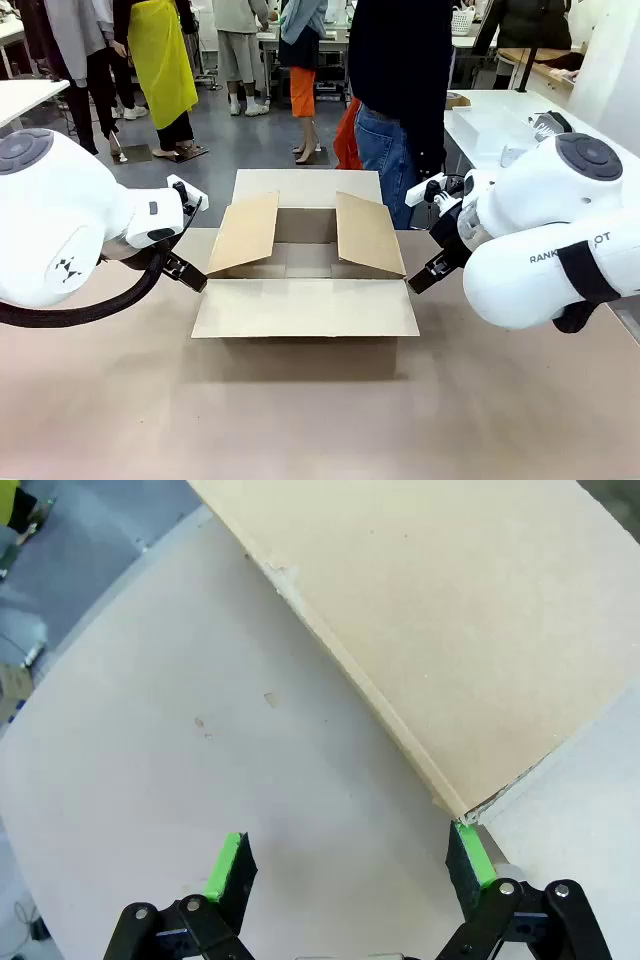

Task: Pack the gift set into the box.
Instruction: Place both hands on the side flaps of the Package Box and spread them outward.

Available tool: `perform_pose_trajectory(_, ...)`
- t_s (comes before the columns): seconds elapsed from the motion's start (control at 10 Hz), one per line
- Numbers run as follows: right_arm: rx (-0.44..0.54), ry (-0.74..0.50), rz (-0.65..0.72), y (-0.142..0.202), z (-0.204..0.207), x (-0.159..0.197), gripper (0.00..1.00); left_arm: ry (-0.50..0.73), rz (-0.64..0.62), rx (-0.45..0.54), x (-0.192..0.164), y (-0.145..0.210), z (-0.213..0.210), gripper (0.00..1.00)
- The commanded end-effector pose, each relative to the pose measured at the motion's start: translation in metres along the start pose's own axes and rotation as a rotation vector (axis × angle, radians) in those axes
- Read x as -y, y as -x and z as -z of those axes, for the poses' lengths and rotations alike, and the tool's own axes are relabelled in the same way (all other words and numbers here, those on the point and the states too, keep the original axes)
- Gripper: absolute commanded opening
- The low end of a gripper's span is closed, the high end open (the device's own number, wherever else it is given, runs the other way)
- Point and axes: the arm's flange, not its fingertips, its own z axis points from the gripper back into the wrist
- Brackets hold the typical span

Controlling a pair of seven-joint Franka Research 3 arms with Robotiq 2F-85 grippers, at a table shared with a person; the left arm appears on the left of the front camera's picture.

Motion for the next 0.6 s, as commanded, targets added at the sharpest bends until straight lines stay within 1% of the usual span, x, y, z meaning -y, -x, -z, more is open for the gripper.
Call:
perform_pose_trajectory(0.0, 0.000, 0.000, 0.000, 0.0000, 0.0000, 0.0000, 1.00, 0.000, 0.000, 0.001, 0.0001, -0.0002, -0.0002, 1.00)
perform_pose_trajectory(0.5, 0.000, 0.000, 0.000, 0.0000, 0.0000, 0.0000, 1.00, 0.000, 0.000, 0.001, 0.0001, -0.0002, -0.0002, 1.00)
